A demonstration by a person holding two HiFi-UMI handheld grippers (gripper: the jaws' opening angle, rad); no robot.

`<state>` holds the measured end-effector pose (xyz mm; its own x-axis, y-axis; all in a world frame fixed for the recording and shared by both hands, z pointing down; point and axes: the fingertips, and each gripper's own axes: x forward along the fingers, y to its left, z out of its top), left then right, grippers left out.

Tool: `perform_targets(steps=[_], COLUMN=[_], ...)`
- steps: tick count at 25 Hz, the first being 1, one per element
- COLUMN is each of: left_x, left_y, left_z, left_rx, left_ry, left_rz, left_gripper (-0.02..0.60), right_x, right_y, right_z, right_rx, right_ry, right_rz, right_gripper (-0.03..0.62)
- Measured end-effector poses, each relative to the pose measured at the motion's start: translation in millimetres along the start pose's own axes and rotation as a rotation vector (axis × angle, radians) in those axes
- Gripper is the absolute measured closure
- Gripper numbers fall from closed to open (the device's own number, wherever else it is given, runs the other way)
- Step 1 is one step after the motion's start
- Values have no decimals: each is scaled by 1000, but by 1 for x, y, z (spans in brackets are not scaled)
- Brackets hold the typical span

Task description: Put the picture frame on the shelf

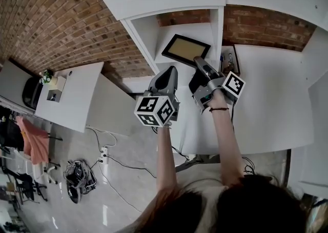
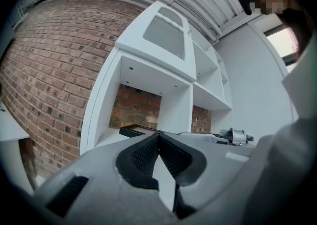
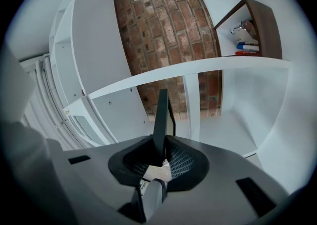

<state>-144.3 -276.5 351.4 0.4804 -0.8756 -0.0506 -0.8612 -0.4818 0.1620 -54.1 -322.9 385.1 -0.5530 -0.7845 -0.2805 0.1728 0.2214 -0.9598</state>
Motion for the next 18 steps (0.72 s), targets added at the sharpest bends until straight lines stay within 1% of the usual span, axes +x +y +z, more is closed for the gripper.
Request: perform_targets(steps=[8,18], left_x=[17,29], left_y=[9,23], left_z=[-4,-11], left_rx=[-15,-38], left_ry=[19,36], left_rz=[-34,-43], left_gripper=[571,571], right_x=[11,21], right_y=[-7,-18], right_z=[9,14], right_rx=[-1,9], right_ry=[-28,-54], right_rz=[-27,-57], right_gripper=[526,525])
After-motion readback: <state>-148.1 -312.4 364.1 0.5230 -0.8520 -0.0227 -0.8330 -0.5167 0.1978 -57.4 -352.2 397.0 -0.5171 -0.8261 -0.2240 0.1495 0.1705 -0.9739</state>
